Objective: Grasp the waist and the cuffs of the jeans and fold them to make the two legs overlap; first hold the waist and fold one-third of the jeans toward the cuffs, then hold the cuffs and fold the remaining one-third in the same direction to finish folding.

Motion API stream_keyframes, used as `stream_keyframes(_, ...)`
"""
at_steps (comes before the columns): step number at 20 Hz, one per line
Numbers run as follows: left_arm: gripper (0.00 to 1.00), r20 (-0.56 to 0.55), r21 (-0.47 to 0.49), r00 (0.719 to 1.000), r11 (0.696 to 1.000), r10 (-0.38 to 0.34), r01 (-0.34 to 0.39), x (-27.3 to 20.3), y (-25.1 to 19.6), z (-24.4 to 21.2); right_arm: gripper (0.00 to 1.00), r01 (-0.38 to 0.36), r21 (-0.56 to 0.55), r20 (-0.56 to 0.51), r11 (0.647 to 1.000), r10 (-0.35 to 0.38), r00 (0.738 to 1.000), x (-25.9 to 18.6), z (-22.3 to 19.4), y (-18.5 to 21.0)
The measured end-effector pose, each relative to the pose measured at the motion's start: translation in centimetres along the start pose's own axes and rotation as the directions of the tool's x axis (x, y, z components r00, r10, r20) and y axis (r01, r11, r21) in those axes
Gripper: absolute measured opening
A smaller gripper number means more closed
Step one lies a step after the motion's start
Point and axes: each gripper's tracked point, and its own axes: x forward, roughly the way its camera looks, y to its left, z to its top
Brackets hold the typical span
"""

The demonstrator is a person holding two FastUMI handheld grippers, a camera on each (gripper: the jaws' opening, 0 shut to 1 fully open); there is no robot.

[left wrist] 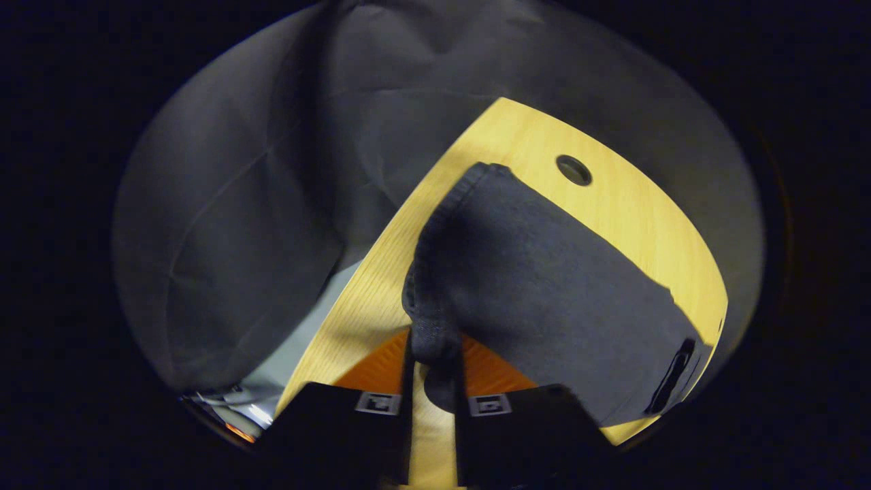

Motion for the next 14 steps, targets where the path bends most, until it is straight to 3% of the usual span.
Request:
stream_keyframes(3,0.12,0.042,-0.07,0.997,0.995,-0.067,0.07,-1.6,-0.4,0.0,0.98,0.001,-0.008,0.009,1.0,-0.001,1.0,0.0,0.6,-1.9)
stream_keyframes(9,0.11,0.234,-0.039,0.962,0.987,-0.143,0.157,-9.7,-2.2,1.7,0.98,-0.042,-0.042,-0.006,0.998,0.042,0.999,1.8,2.3,-3.5)
stream_keyframes(14,0.11,0.335,0.002,0.918,0.975,-0.211,0.223,-18.0,0.2,5.5,0.98,-0.106,-0.043,-0.018,0.993,0.105,0.994,2.8,3.4,-3.4)
